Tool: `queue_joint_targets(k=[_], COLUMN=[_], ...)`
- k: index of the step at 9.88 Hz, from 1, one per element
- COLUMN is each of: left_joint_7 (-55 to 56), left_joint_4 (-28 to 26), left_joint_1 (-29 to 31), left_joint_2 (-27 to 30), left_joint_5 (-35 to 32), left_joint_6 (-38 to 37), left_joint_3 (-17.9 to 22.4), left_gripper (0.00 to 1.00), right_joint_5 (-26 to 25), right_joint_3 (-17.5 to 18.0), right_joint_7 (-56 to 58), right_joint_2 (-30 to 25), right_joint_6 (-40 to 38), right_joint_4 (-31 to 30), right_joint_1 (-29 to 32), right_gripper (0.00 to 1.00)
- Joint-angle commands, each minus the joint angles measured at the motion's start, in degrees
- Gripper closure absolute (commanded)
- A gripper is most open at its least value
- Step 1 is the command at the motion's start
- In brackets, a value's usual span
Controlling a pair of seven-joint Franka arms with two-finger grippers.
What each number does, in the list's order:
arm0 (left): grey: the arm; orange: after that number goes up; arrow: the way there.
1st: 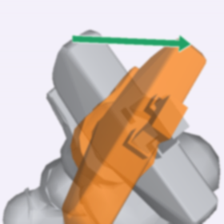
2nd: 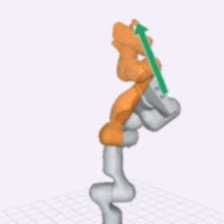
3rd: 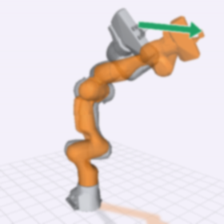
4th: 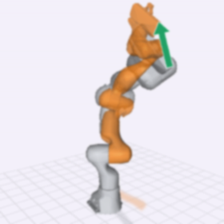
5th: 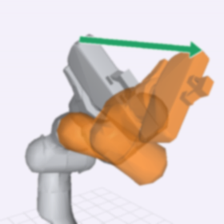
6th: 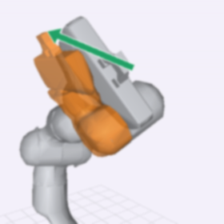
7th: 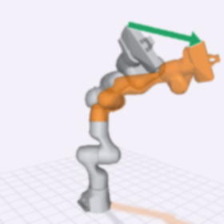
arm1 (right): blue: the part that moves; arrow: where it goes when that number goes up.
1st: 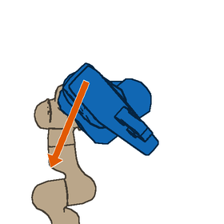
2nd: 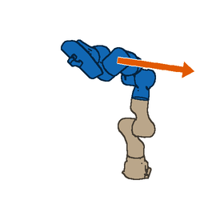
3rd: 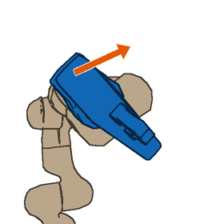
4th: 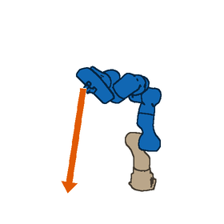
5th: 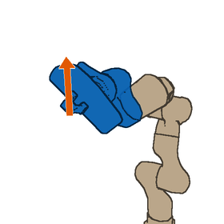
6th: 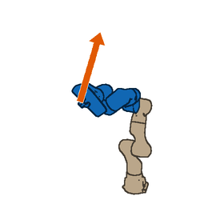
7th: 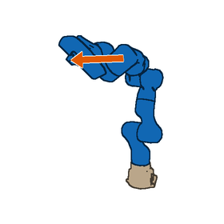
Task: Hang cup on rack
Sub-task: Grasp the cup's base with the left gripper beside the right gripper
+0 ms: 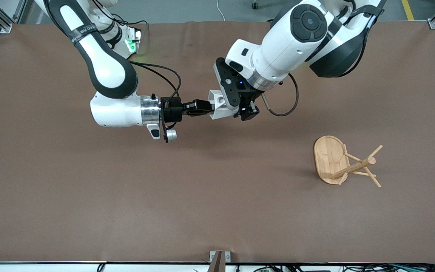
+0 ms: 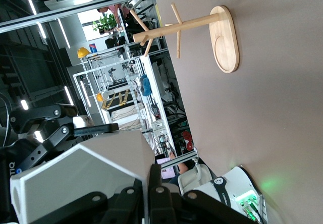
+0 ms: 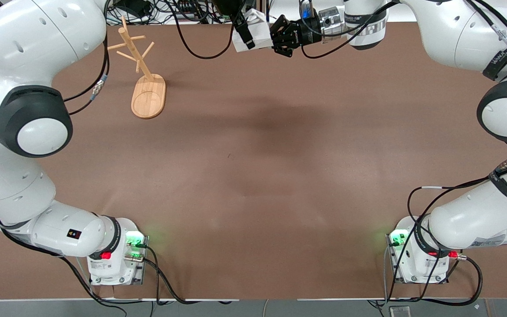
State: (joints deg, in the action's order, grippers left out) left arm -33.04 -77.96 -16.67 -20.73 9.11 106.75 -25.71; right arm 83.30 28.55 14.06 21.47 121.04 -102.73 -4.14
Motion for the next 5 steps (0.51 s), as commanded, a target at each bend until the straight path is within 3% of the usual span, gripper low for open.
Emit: queue_joint_targets(k=[1, 3, 4, 5], left_joint_7=[0.61, 0.78, 1.65, 3.06], left_joint_4=[-0.52, -0.44, -0.44, -0.52], left_joint_1=[-0.64, -0.56, -0.56, -0.56], left_joint_2=[-3.0, -3.0, -2.91, -2.91], left_joint_5=[-1.47, -1.38, -1.21, -1.38], left_joint_6=[1.09, 1.09, 1.09, 1.09], left_joint_3=[0.04, 0.04, 0.04, 0.04], left_gripper=[0.95, 1.0, 1.0, 1.0], right_joint_5=[3.27, 3.27, 3.19, 3.1], right_joint_3=[2.47, 2.47, 2.47, 2.47], right_joint_7=[-0.17, -0.43, -0.52, -0.43], right_joint_2=[-2.4, -2.49, -2.4, -2.49], right_joint_6=[-1.34, -1.34, -1.6, -1.51], right_joint_4=[-0.63, -0.72, -0.63, -1.15], right_joint_1=[1.15, 1.15, 1.15, 1.76], right_gripper=[0.99, 0.99, 0.93, 0.11])
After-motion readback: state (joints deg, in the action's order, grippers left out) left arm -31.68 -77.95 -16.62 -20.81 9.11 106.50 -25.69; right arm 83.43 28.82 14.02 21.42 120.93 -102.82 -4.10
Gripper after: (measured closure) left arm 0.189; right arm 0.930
